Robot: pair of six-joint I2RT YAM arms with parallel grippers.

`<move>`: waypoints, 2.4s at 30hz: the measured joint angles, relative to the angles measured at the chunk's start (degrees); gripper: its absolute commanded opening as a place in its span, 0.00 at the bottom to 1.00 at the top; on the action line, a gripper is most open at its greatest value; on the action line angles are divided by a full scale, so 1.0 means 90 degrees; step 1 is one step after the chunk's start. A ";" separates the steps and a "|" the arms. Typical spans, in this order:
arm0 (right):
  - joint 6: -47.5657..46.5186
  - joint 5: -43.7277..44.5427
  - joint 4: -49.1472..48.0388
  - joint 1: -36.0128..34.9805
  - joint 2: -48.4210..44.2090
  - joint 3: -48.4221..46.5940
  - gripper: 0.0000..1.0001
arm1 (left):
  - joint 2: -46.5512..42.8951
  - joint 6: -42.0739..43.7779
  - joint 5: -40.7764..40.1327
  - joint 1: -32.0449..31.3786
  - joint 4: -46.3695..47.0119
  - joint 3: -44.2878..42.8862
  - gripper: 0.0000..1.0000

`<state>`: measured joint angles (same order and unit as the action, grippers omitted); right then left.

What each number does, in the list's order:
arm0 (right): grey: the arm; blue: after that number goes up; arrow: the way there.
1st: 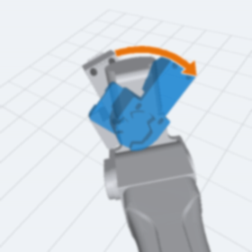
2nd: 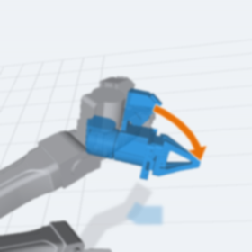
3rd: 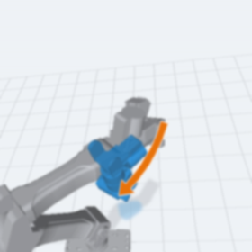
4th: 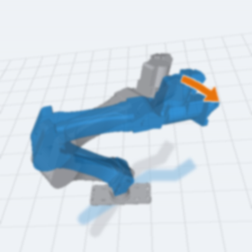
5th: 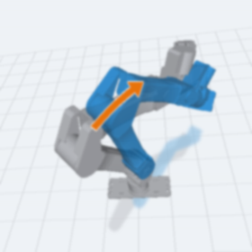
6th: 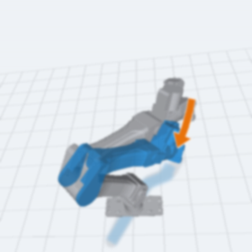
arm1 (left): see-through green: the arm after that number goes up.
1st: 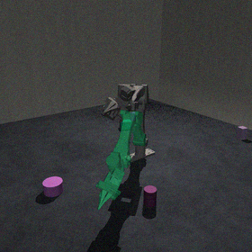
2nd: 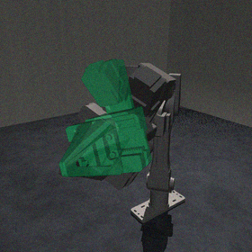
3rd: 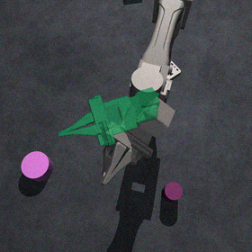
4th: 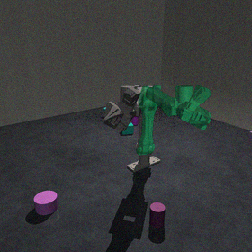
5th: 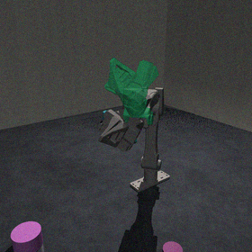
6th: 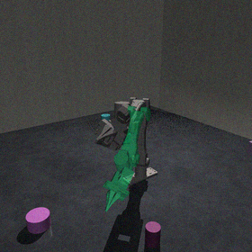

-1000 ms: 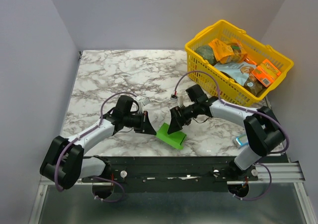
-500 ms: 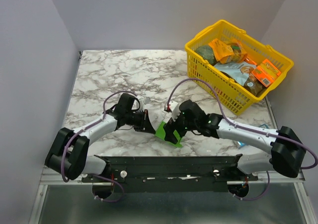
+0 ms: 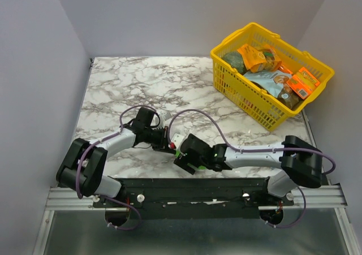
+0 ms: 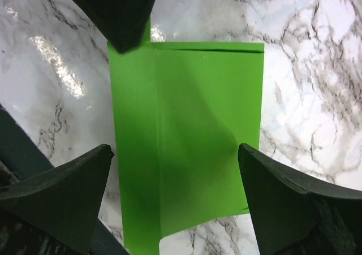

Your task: Fold the paper box

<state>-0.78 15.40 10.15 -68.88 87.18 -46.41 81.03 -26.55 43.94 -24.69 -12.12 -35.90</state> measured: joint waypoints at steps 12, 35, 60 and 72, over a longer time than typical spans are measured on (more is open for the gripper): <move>-0.0559 0.0916 -0.0010 -0.0245 0.0685 -0.0474 0.43 | -0.0039 -0.0010 0.0083 0.0085 0.0243 0.0002 0.37; -0.0148 -0.2334 0.1127 0.0454 -0.0386 -0.0646 0.36 | -0.4500 -0.0444 -0.1474 0.0510 0.0053 0.0733 0.93; 0.0049 -0.6057 0.1404 0.2514 -0.1321 -0.0631 0.99 | -0.4148 0.0838 0.0352 0.0148 0.0187 0.0712 0.96; 0.0923 -0.1622 0.1005 -0.1229 -0.1287 -0.0440 1.00 | -0.3638 0.1022 -0.1562 0.0753 -0.0415 0.0299 0.98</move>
<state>7.53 0.80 19.20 -79.94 75.59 -50.37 48.29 -17.34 29.89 -17.91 -15.86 -33.21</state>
